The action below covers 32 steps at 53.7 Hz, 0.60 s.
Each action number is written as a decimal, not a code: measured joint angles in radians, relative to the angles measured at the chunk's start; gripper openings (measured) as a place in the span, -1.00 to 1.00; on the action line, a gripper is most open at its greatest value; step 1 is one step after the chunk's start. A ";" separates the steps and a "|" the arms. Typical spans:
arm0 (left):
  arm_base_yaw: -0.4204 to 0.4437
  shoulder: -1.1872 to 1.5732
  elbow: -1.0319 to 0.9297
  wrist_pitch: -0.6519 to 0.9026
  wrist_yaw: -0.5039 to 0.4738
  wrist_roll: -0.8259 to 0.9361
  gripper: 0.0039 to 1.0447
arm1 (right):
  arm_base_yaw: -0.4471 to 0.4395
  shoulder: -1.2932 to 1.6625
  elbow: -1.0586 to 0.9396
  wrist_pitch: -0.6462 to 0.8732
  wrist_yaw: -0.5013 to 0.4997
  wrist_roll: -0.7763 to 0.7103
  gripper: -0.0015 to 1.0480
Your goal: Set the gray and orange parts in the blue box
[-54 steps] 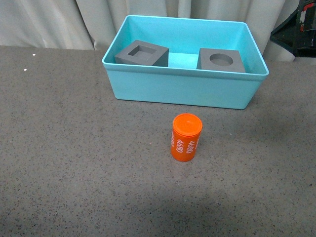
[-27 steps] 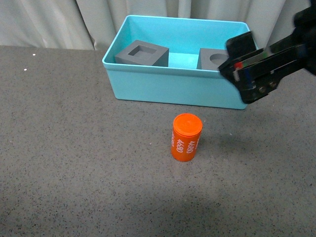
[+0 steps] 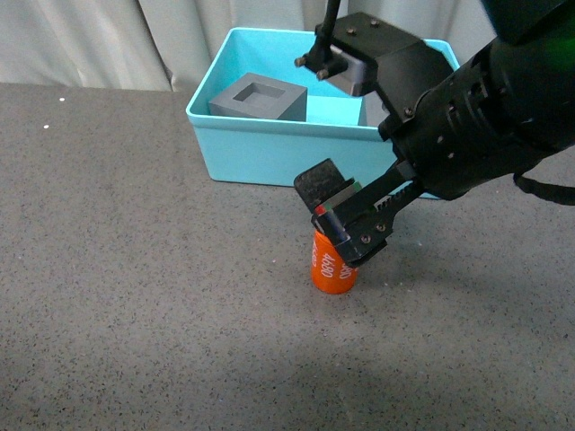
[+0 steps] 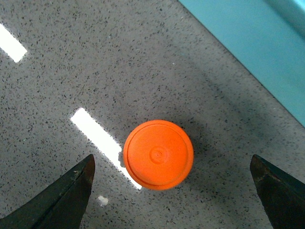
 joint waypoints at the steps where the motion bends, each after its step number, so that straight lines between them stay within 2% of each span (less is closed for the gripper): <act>1: 0.000 0.000 0.000 0.000 0.000 0.000 0.88 | 0.004 0.016 0.008 -0.005 0.002 0.000 0.81; 24: 0.000 0.000 0.000 0.000 0.000 0.000 0.88 | 0.032 0.172 0.116 -0.050 0.021 0.021 0.81; 26: 0.000 0.000 0.000 0.000 0.000 0.000 0.88 | 0.033 0.181 0.122 -0.050 0.023 0.024 0.72; 32: 0.000 0.000 0.000 0.000 0.000 0.000 0.88 | 0.037 0.201 0.137 -0.069 0.040 0.032 0.28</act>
